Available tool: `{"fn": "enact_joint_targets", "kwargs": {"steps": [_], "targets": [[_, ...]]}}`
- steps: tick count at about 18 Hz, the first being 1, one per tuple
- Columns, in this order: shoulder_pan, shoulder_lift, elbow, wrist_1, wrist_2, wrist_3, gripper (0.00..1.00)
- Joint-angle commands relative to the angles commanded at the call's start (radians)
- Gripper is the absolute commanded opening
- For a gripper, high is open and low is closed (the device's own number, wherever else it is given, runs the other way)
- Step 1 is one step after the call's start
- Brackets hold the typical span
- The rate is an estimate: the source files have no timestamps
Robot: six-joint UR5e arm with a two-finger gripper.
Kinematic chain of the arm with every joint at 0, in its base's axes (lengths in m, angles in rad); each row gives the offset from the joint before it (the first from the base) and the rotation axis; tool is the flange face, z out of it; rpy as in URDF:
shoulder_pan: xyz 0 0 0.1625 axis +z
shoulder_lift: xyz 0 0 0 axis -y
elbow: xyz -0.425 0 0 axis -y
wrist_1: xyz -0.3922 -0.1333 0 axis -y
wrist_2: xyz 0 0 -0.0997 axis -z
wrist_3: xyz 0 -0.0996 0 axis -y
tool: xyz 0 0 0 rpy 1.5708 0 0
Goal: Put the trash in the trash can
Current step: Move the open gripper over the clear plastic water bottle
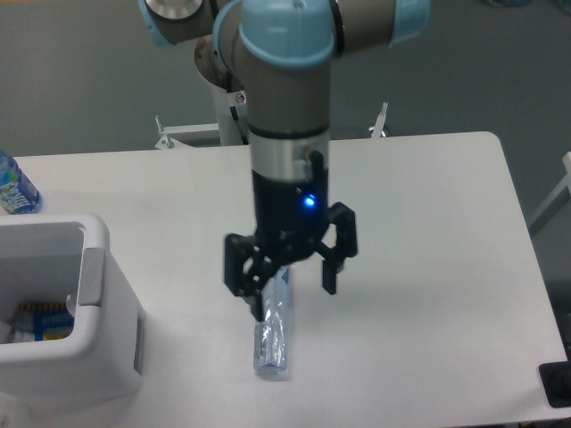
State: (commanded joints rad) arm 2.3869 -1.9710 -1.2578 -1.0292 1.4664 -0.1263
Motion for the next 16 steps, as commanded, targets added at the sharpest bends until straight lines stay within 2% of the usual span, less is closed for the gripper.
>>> {"fn": "enact_joint_targets", "kwargs": {"steps": [2,5,7,14,16], "targets": [[0.0,-0.015,-0.026,-0.021,0.011,0.15,1.0],[0.028,-0.015,-0.107,-0.026,0.018,0.293,1.0],[0.028,-0.038,-0.141,-0.029,0.02,0.381,1.0],[0.018,-0.153,-0.158,-0.019,0.017,0.401,1.0],[-0.006,-0.176,-0.155,-0.015,0.018,0.395,1.0]]}}
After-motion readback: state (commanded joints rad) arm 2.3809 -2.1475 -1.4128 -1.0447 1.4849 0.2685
